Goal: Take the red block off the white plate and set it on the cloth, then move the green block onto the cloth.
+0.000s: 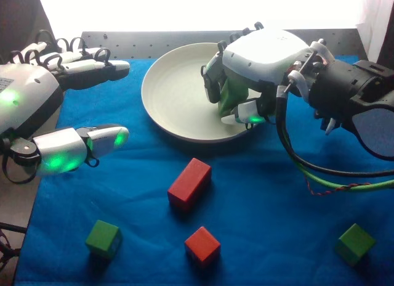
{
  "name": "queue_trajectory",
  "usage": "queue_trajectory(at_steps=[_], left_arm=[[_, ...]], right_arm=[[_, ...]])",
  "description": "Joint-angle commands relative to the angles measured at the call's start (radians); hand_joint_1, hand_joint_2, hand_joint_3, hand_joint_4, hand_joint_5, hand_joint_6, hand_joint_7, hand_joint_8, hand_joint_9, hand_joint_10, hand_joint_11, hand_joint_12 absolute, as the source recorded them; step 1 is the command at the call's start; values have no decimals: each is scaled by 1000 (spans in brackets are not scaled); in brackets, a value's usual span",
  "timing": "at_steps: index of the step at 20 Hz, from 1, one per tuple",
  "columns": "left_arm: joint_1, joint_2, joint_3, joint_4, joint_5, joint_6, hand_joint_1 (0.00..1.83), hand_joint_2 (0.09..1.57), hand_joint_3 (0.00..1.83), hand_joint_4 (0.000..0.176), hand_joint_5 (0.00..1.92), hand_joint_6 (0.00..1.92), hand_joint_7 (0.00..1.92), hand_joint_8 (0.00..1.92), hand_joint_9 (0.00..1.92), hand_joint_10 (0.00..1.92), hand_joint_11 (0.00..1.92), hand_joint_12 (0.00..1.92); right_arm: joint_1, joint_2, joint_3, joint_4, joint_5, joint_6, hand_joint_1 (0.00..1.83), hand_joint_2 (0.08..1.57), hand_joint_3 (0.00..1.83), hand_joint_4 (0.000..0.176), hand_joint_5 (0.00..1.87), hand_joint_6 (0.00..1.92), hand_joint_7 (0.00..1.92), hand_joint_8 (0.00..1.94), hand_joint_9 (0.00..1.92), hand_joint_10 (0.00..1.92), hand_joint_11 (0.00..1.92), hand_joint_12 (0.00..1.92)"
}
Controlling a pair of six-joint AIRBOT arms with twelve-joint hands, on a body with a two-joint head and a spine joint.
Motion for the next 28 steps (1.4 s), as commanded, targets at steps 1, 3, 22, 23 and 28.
queue_trajectory(at_steps=[1, 3, 22, 23, 28], left_arm=[[-12, 0, 0, 14, -126, 1, 443, 1129, 2, 130, 447, 1, 292, 1, 281, 2, 0, 694], [-12, -1, 0, 13, -125, 1, 419, 1134, 3, 132, 436, 0, 288, 0, 276, 1, 0, 674], [3, 10, -11, -8, -141, 1, 484, 1115, 0, 148, 464, 4, 323, 3, 278, 4, 0, 624], [6, 12, -13, -10, -145, 1, 480, 1118, 0, 149, 462, 3, 318, 0, 279, 3, 0, 630], [25, 25, -22, -20, -162, 1, 468, 1117, 0, 150, 457, 0, 293, 0, 272, 0, 0, 672]], right_arm=[[18, -3, 2, -9, -101, 0, 1370, 1137, 0, 0, 903, 981, 953, 1027, 837, 1374, 593, 1541], [22, -3, 0, -10, -102, 0, 1253, 1119, 0, 0, 961, 883, 1005, 1121, 883, 1134, 612, 1648], [48, 234, -258, -95, -311, 0, 1364, 1183, 1, 0, 816, 956, 885, 1276, 751, 1531, 712, 1690], [48, 257, -280, -103, -336, 1, 1364, 1181, 0, 0, 815, 978, 897, 1268, 751, 1514, 698, 1690], [3, 346, -383, -131, -441, 1, 1383, 1116, 0, 0, 887, 997, 1050, 911, 897, 1327, 804, 1579]])
